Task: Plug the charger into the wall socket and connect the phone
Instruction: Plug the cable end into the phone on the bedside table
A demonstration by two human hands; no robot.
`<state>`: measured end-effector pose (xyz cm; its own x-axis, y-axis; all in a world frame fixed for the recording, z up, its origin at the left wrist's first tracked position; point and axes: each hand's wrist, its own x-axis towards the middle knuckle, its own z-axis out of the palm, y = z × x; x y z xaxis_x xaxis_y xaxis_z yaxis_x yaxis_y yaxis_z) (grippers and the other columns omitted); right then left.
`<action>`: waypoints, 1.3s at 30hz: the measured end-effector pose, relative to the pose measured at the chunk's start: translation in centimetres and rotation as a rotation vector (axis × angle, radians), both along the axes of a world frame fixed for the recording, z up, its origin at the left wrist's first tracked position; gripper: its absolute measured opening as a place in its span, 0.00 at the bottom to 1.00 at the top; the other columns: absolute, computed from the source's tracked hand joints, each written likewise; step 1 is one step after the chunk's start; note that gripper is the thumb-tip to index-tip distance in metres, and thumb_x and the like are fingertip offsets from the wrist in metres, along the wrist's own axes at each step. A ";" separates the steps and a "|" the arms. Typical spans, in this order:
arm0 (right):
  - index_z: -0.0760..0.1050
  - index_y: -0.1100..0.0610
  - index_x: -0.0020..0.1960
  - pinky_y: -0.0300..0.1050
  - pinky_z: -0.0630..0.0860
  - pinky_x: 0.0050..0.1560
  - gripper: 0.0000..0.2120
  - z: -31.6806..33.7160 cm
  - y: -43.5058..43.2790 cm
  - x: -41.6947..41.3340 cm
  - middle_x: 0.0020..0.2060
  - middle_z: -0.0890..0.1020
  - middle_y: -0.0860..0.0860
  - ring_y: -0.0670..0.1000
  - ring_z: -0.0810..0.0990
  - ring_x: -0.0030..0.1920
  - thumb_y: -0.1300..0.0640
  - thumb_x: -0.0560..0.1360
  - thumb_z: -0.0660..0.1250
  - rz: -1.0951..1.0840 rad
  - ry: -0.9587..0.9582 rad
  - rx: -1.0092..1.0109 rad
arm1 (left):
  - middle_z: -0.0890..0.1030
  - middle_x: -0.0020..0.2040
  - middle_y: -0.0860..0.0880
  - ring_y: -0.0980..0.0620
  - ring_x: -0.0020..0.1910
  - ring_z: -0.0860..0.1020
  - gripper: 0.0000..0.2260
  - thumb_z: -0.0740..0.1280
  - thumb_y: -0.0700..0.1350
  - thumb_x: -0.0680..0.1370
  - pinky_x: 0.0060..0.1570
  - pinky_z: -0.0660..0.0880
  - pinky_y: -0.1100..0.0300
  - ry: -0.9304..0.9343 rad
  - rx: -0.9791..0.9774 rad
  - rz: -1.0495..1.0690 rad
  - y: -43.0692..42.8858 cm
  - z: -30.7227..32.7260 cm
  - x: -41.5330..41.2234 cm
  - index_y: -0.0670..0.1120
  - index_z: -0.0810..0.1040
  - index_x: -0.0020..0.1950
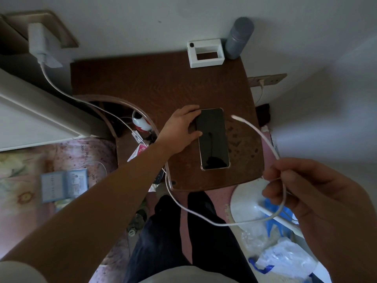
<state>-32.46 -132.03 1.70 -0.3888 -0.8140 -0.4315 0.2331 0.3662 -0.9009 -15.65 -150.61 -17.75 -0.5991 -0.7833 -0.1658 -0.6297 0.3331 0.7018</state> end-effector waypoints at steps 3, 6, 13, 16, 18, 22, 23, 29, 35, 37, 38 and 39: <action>0.80 0.58 0.53 0.42 0.78 0.28 0.18 -0.6 0.3 -0.1 0.48 0.85 0.55 0.59 0.83 0.30 0.75 0.73 0.60 0.066 0.002 0.040 | 0.67 0.73 0.51 0.56 0.58 0.73 0.29 0.72 0.45 0.73 0.53 0.68 0.76 0.011 0.051 0.013 0.0 0.0 0.0 0.45 0.68 0.73; 0.81 0.56 0.53 0.43 0.79 0.28 0.26 -1.2 0.6 -0.1 0.51 0.85 0.54 0.61 0.85 0.38 0.80 0.71 0.56 0.107 -0.022 0.096 | 0.66 0.73 0.52 0.58 0.52 0.73 0.30 0.72 0.45 0.73 0.49 0.68 0.77 0.000 0.074 0.017 0.1 0.1 0.0 0.46 0.68 0.74; 0.74 0.64 0.49 0.41 0.71 0.21 0.14 -4.1 0.8 1.5 0.36 0.83 0.59 0.54 0.76 0.22 0.78 0.73 0.57 0.042 -0.030 0.134 | 0.66 0.73 0.54 0.57 0.52 0.75 0.30 0.72 0.45 0.73 0.53 0.72 0.68 0.008 0.086 0.015 0.0 0.1 0.1 0.47 0.68 0.74; 0.68 0.64 0.54 0.42 0.67 0.19 0.16 -5.8 1.0 2.1 0.39 0.81 0.60 0.54 0.73 0.20 0.79 0.73 0.53 0.045 -0.007 0.202 | 0.66 0.73 0.55 0.57 0.51 0.74 0.30 0.72 0.46 0.73 0.52 0.70 0.69 -0.013 0.078 0.029 -0.2 -0.5 0.1 0.49 0.68 0.73; 0.69 0.62 0.54 0.38 0.64 0.20 0.10 -7.1 1.0 2.3 0.31 0.74 0.58 0.51 0.68 0.21 0.73 0.77 0.55 0.055 -0.007 0.238 | 0.66 0.72 0.56 0.58 0.51 0.74 0.30 0.72 0.46 0.72 0.49 0.68 0.73 -0.006 0.074 0.025 -0.1 -0.7 0.1 0.49 0.68 0.73; 0.76 0.55 0.48 0.38 0.65 0.23 0.11 -10.0 1.3 2.5 0.22 0.67 0.49 0.47 0.65 0.22 0.66 0.80 0.57 0.185 0.114 0.264 | 0.68 0.71 0.53 0.57 0.49 0.74 0.29 0.73 0.45 0.72 0.47 0.70 0.72 0.033 0.069 0.021 -0.2 -0.7 0.0 0.48 0.69 0.72; 0.77 0.53 0.47 0.40 0.66 0.25 0.13 -10.7 1.3 2.7 0.23 0.68 0.51 0.48 0.67 0.23 0.65 0.80 0.57 0.223 0.165 0.275 | 0.68 0.71 0.53 0.57 0.48 0.74 0.29 0.73 0.45 0.72 0.48 0.70 0.71 0.039 0.065 0.019 -0.2 -0.7 0.0 0.48 0.69 0.72; 0.79 0.49 0.50 0.40 0.65 0.30 0.09 -14.4 1.3 3.5 0.24 0.73 0.37 0.42 0.68 0.25 0.55 0.81 0.60 0.259 0.311 0.305 | 0.69 0.70 0.52 0.58 0.47 0.74 0.30 0.73 0.46 0.72 0.45 0.71 0.72 0.043 0.062 0.022 -0.4 -0.7 0.0 0.48 0.69 0.72; 0.79 0.52 0.49 0.39 0.66 0.31 0.09 -16.3 1.8 3.7 0.24 0.74 0.36 0.41 0.70 0.26 0.54 0.80 0.60 0.224 0.359 0.363 | 0.69 0.69 0.51 0.57 0.47 0.74 0.31 0.74 0.46 0.71 0.46 0.70 0.72 0.038 0.067 0.015 -0.5 -0.5 0.0 0.48 0.68 0.73; 0.78 0.51 0.51 0.32 0.67 0.30 0.08 -16.4 1.8 3.8 0.27 0.75 0.39 0.39 0.73 0.28 0.52 0.80 0.60 0.247 0.438 0.338 | 0.69 0.68 0.50 0.56 0.46 0.74 0.32 0.74 0.47 0.71 0.46 0.71 0.71 0.024 0.070 0.011 -0.7 -0.5 -0.1 0.48 0.67 0.74; 0.78 0.50 0.54 0.31 0.68 0.32 0.08 -16.5 1.8 4.0 0.30 0.77 0.39 0.38 0.75 0.31 0.53 0.80 0.61 0.268 0.489 0.324 | 0.68 0.68 0.50 0.56 0.46 0.74 0.33 0.74 0.48 0.71 0.46 0.71 0.70 0.014 0.076 0.012 -0.9 -0.6 -0.1 0.49 0.66 0.74; 0.79 0.50 0.55 0.29 0.69 0.34 0.09 -16.6 1.8 4.0 0.33 0.78 0.39 0.38 0.76 0.35 0.55 0.80 0.61 0.277 0.536 0.317 | 0.68 0.67 0.50 0.56 0.46 0.74 0.34 0.74 0.49 0.70 0.45 0.70 0.71 0.003 0.083 0.014 -1.0 -0.6 -0.2 0.49 0.66 0.74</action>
<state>-28.44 -130.22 -14.88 -0.4109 -0.7805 -0.4712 -0.3562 0.6132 -0.7051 -15.87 -151.65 -18.37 -0.5884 -0.7755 -0.2289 -0.6319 0.2644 0.7286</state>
